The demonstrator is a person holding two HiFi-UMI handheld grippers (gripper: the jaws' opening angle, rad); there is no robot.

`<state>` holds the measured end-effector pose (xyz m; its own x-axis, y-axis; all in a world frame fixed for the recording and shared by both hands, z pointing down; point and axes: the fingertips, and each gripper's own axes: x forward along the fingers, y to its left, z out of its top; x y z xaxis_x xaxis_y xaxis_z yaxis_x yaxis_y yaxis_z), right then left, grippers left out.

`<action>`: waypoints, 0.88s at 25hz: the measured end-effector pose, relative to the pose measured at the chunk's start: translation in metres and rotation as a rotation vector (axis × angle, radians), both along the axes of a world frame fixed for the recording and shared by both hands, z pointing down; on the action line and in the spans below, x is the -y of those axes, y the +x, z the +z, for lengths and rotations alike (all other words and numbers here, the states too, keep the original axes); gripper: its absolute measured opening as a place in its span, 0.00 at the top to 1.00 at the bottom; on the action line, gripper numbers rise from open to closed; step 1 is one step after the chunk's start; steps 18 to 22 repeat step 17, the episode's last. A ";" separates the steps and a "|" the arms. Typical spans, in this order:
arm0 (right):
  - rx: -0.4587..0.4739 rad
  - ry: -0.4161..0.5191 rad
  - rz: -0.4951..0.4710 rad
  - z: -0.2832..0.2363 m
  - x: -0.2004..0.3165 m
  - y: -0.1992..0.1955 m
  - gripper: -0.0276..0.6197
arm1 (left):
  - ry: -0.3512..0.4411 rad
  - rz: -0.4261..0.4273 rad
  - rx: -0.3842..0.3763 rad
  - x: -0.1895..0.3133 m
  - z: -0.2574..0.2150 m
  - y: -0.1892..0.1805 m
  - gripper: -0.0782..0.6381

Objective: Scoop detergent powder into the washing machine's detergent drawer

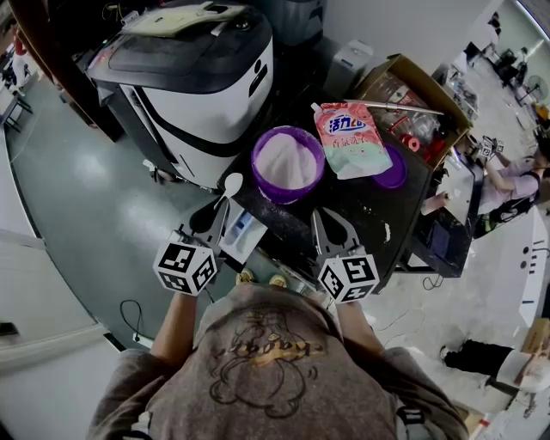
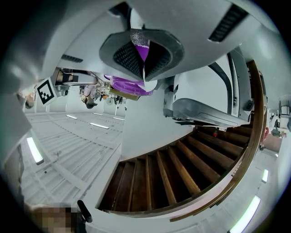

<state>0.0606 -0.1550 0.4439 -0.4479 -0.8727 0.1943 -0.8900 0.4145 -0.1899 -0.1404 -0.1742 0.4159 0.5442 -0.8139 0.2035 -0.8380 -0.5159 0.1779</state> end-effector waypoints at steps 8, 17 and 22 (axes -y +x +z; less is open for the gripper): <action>0.002 0.000 -0.001 0.001 0.002 0.000 0.96 | 0.001 0.003 -0.001 0.002 0.000 0.000 0.86; 0.001 -0.002 0.002 0.002 0.008 -0.001 0.96 | -0.008 -0.002 -0.006 0.007 0.001 -0.001 0.86; 0.001 -0.002 0.002 0.002 0.008 -0.001 0.96 | -0.008 -0.002 -0.006 0.007 0.001 -0.001 0.86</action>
